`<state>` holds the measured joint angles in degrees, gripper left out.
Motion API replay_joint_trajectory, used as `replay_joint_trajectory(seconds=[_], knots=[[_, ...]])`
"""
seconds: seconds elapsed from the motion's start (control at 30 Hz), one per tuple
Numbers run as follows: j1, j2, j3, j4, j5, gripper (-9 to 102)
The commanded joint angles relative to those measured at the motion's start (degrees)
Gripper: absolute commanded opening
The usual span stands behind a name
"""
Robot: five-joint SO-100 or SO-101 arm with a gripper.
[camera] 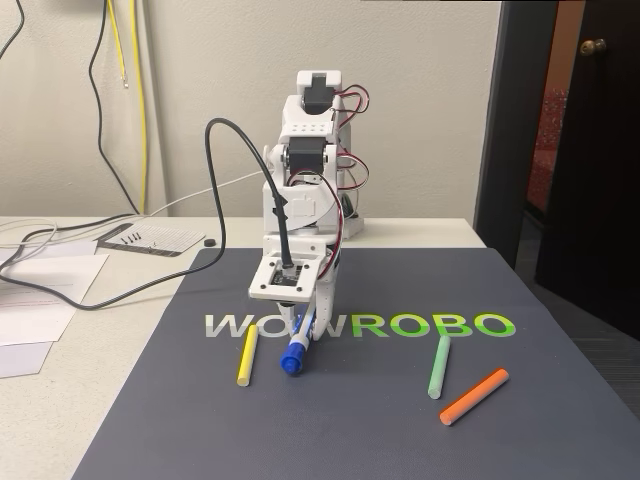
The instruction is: Pick up the blue marker.
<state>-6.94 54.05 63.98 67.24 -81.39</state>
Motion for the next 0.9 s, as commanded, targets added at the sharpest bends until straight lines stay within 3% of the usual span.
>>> replay_joint_trajectory(seconds=[0.0,0.27,0.47,0.7,0.87], knots=[[-1.1,4.6,-1.5,2.8,3.0,5],[-3.9,15.6,-1.5,12.6,14.7,5],[-7.0,28.0,-1.2,18.5,29.0,5],[-10.8,38.0,-1.8,17.5,61.1,5],[-10.9,41.3,-1.1,16.1,76.8,5]])
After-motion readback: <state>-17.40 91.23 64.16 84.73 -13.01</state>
